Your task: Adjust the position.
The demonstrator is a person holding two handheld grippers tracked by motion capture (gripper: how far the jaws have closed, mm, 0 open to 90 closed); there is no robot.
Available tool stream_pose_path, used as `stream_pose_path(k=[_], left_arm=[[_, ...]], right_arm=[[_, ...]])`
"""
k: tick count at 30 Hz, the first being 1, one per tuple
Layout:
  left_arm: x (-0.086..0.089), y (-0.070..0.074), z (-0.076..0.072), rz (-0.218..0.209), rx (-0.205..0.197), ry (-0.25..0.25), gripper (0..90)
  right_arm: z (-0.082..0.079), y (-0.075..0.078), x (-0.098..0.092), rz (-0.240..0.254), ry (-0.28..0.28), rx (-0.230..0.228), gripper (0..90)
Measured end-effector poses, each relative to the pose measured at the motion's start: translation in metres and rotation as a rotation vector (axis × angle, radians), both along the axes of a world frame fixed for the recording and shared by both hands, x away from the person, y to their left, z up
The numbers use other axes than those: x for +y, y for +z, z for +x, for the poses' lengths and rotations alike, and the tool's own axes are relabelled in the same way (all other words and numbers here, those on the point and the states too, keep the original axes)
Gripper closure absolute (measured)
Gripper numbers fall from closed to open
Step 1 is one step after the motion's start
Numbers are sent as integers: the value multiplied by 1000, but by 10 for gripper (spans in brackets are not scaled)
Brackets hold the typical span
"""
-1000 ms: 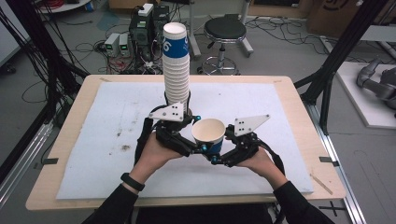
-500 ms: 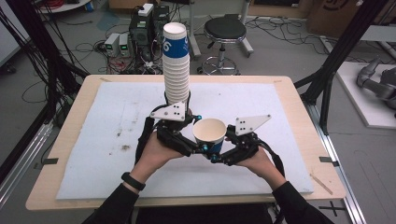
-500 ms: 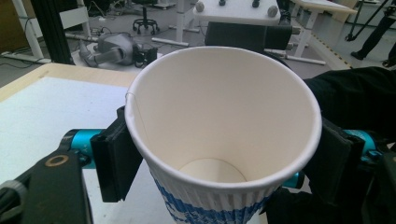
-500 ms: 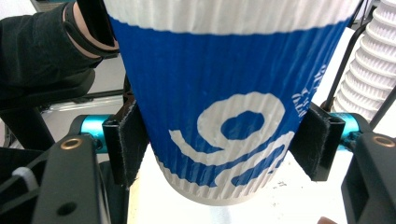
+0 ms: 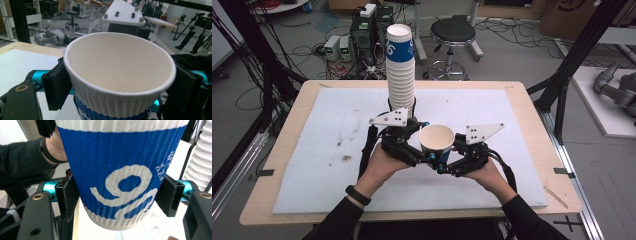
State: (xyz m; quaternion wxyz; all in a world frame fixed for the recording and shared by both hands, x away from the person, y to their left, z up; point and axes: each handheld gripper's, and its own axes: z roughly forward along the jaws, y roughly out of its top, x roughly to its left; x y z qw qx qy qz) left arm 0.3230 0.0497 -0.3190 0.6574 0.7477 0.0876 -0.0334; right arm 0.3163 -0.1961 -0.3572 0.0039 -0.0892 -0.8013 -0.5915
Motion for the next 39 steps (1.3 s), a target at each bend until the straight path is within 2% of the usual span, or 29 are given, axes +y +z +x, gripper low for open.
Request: stream_pose_path(k=[6, 11, 13, 18, 23, 30, 34, 37, 39], left_arm=[[0, -2, 1, -21, -1, 0, 198], [0, -3, 1, -22, -2, -4, 211], [0, -3, 1, -12, -8, -4, 213], [-1, -5, 1, -10, -10, -7, 216], [-2, -5, 1, -13, -7, -7, 216], [-3, -6, 1, -11, -12, -12, 216], [-3, -6, 1, -25, -8, -11, 214], [-3, -6, 1, -28, -3, -13, 198], [-2, -6, 0, -33, -6, -4, 157]], right_arm=[[0, 0, 0, 12, -2, 7, 289], [0, -1, 0, 15, -2, 16, 276], [0, 0, -1, 19, -3, 7, 242], [-1, 5, -4, 58, -16, 13, 207], [0, 7, -6, 80, -14, 34, 206], [0, 6, -5, 79, -14, 39, 231], [0, 6, -5, 85, -9, 34, 254], [0, 7, -5, 83, -11, 31, 252], [0, 7, -5, 82, -12, 30, 252]])
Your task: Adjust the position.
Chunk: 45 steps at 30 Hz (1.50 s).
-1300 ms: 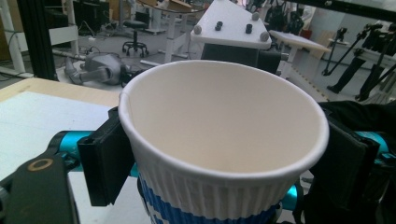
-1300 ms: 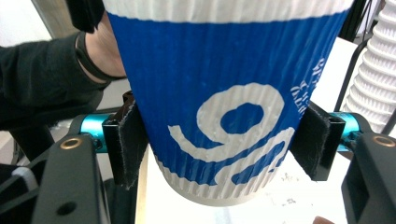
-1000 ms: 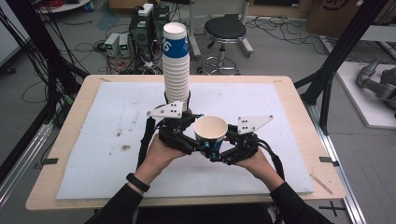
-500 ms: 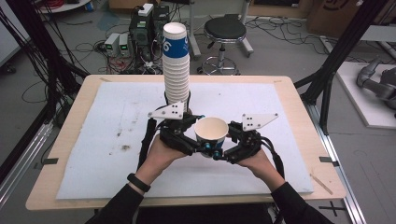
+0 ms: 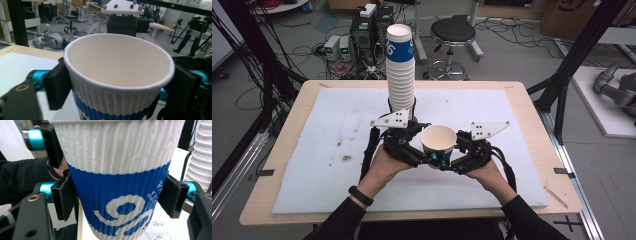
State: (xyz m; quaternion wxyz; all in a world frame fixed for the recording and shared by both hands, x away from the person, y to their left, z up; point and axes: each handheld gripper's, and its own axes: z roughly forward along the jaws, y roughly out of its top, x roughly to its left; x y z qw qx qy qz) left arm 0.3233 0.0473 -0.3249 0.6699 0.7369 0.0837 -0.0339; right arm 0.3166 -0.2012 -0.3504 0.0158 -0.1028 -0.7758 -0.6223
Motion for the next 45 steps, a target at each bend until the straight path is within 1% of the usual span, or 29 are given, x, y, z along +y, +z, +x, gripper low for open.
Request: stream_pose_path(k=[1, 4, 10, 15, 22, 24, 28, 30, 34, 36, 39, 45], left_arm=[[1, 1, 0, 1, -3, 6, 140], [5, 3, -1, 1, -13, 14, 114], [17, 6, -1, 0, -27, 33, 113], [25, 7, -2, 8, -40, 45, 113], [33, 8, -2, 7, -44, 61, 113], [34, 7, -2, 12, -48, 63, 113], [34, 4, -2, 28, -54, 66, 113], [32, 2, -2, 36, -48, 68, 113], [27, -3, -1, 58, -42, 65, 113], [24, -6, -1, 59, -40, 63, 113], [18, -12, 0, 81, -35, 58, 113], [12, -18, 0, 82, -25, 62, 113]], right_arm=[[0, 0, 0, -2, -3, 5, 252], [1, 1, -3, 4, -10, -1, 254], [2, 5, -9, 13, -25, -11, 254], [3, 8, -15, 17, -40, -17, 254], [4, 12, -21, 18, -52, -22, 254], [4, 12, -22, 21, -54, -24, 254], [5, 13, -23, 28, -51, -19, 254], [4, 14, -24, 29, -51, -20, 255], [4, 15, -25, 40, -54, -20, 254], [4, 16, -25, 48, -55, -19, 254], [4, 17, -26, 55, -54, -19, 255], [3, 17, -26, 57, -54, -20, 255]])
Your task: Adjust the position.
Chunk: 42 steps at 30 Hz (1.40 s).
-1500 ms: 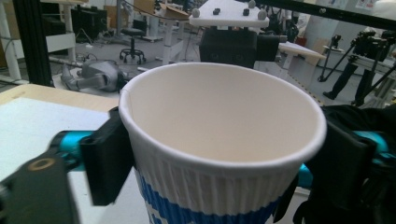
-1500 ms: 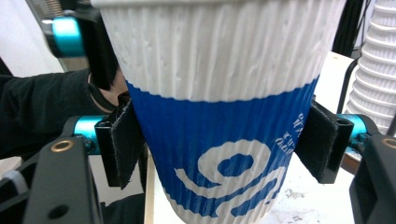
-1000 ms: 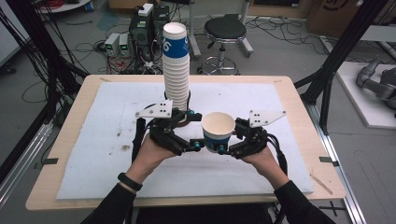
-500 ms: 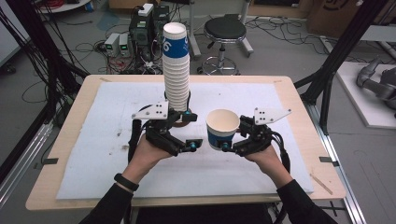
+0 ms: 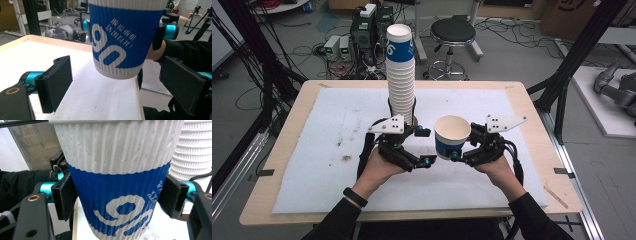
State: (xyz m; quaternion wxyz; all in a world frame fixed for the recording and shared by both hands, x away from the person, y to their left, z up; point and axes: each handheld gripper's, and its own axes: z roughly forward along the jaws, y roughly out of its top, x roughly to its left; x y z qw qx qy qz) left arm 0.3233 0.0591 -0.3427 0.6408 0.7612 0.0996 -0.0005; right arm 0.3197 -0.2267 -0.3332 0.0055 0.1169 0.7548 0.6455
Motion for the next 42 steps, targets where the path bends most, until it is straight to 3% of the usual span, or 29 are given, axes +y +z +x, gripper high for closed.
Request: stream_pose_path(k=[6, 19, 27, 42], left_arm=[[-6, -7, 0, 2, 6, 11, 114], [-24, -16, -2, 12, 19, -20, 129], [-25, -16, -3, 0, 7, -64, 286], [-25, -18, -2, 19, 18, -77, 298]], right_arm=[[-1, 1, 2, -1, 4, -7, 255], [-4, -2, 9, -8, 29, 7, 255], [-4, -3, 12, -11, 34, 4, 254], [-5, 0, 11, -13, 33, -5, 184]])
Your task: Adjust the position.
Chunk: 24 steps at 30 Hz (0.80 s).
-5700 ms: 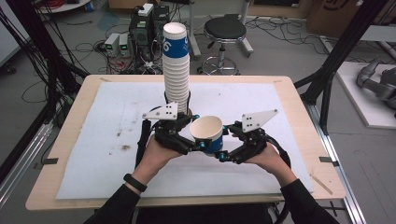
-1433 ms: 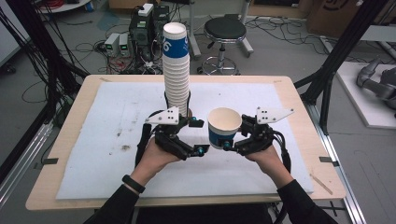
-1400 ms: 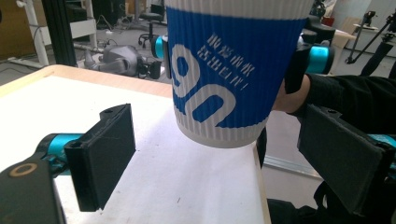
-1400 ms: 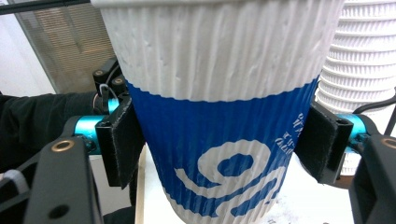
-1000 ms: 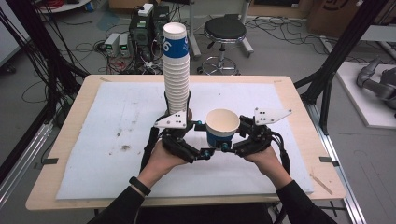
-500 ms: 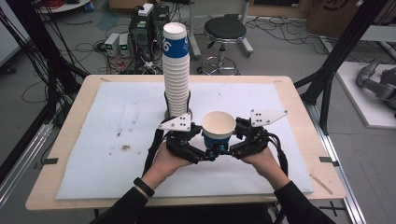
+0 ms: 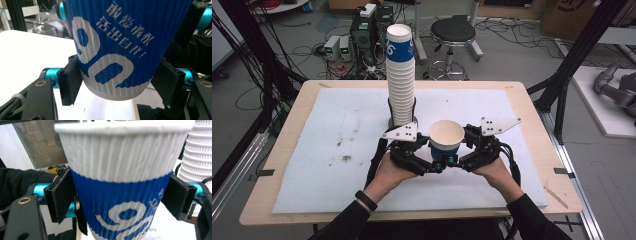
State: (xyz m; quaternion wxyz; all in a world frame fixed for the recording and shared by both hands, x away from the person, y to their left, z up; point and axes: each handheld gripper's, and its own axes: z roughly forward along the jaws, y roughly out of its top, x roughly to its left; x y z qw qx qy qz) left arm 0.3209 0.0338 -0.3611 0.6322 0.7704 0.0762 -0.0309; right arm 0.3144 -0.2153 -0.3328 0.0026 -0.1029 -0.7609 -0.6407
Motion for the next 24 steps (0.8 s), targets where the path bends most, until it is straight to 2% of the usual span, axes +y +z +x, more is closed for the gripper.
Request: stream_pose_path(k=[12, 24], left_arm=[[-3, -2, -1, 37, -19, -3, 299], [-5, -3, -1, 43, -14, -7, 301]], right_arm=[[0, 6, -4, 41, 0, 19, 172], [0, 7, -6, 50, -4, 19, 173]])
